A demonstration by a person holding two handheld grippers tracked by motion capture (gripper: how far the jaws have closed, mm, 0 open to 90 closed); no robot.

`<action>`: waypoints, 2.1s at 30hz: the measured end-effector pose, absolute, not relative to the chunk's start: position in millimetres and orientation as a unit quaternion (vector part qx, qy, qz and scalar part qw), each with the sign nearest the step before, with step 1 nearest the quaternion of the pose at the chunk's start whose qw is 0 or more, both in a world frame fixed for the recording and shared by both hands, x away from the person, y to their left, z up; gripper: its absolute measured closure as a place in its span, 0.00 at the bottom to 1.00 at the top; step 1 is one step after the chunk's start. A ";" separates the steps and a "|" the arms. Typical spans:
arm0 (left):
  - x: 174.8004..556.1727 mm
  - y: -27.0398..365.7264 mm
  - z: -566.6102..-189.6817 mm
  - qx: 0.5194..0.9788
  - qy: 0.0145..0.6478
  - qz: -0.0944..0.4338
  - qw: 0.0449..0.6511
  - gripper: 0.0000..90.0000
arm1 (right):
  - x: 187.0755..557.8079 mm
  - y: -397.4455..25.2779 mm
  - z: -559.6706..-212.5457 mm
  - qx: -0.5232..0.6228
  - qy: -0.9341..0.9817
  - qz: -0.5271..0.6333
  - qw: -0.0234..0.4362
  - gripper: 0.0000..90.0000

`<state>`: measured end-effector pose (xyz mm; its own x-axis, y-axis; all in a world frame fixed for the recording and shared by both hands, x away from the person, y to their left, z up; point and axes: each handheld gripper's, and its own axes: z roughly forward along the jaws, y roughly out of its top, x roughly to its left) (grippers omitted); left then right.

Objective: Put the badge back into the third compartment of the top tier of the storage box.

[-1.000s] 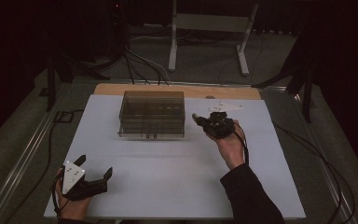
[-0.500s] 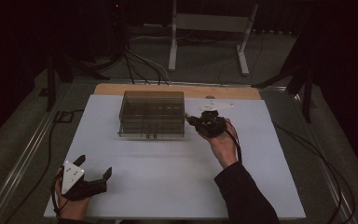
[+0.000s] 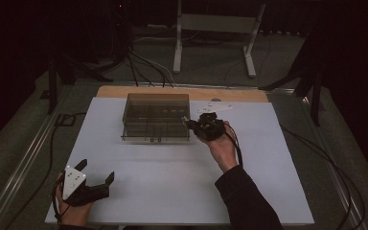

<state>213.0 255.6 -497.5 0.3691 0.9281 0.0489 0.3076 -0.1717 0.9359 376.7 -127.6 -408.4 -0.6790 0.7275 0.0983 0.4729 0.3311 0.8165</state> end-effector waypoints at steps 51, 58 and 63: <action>213.0 258.5 -498.3 0.684 0.453 0.338 0.461 0.00 | 389.7 -93.8 -435.1 0.375 0.823 0.418 0.087 0.98; 212.6 259.0 -498.1 0.684 0.453 0.339 0.460 0.00 | 389.9 -90.8 -437.0 0.379 0.824 0.413 0.084 0.98; 212.1 259.5 -498.1 0.683 0.453 0.339 0.461 0.00 | 390.9 -90.6 -438.6 0.385 0.822 0.412 0.078 0.98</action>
<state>212.1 259.5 -498.1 0.3592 0.9322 0.0450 0.3063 -0.1633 0.9378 390.9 -90.6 -438.6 -0.6913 0.6974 0.1891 0.5692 0.3644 0.7371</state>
